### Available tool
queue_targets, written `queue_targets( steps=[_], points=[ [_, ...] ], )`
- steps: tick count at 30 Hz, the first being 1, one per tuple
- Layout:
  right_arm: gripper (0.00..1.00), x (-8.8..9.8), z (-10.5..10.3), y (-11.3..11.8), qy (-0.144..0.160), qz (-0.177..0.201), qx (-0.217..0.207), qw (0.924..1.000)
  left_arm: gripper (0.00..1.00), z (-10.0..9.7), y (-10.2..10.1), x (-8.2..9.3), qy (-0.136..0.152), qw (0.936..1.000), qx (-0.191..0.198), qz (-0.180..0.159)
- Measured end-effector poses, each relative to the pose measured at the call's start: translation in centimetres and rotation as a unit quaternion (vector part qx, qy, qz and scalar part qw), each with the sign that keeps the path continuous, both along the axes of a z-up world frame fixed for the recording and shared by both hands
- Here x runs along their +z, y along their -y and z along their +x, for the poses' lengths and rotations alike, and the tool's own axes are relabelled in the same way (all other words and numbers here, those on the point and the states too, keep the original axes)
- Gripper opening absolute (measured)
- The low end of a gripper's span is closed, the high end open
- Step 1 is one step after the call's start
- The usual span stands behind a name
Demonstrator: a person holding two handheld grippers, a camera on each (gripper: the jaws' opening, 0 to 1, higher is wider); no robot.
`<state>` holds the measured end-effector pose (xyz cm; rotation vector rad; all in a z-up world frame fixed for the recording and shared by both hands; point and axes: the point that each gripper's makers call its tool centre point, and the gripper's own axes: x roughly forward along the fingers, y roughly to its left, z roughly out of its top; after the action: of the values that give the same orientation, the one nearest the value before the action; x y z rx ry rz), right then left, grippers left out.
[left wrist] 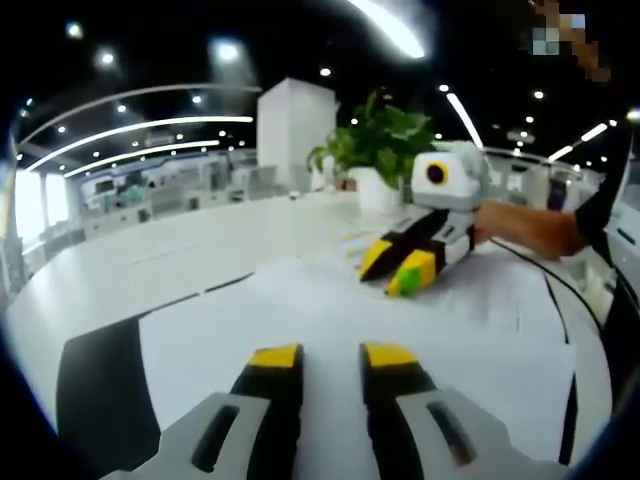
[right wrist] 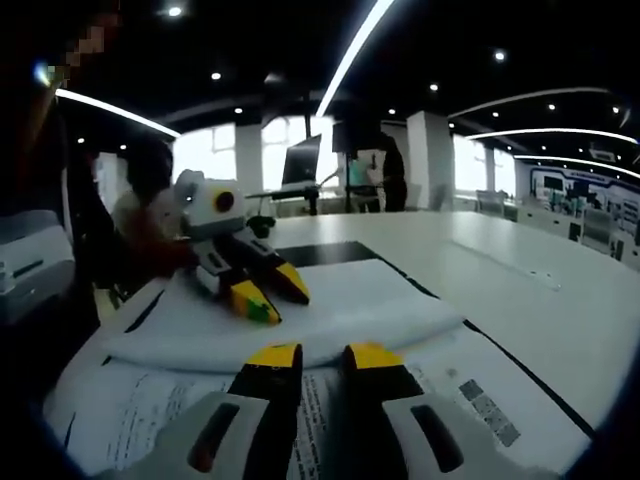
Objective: Flip through the bound document one page at a time
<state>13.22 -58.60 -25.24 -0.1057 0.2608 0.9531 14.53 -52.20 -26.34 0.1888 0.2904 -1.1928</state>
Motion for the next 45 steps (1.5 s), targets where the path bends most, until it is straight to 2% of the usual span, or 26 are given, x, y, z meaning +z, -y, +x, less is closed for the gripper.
queue_targets(
  steps=[35,45],
  points=[
    [0.2,-0.2,-1.5,-0.8,0.001,-0.004,0.03,0.9995,0.24,0.0,0.0,-0.1,-0.001,1.0,-0.001,-0.001],
    [0.16,-0.2,-1.7,-1.0,0.004,-0.007,0.038,0.9992,0.24,0.0,0.0,-0.1,-0.001,1.0,-0.001,-0.001]
  ],
)
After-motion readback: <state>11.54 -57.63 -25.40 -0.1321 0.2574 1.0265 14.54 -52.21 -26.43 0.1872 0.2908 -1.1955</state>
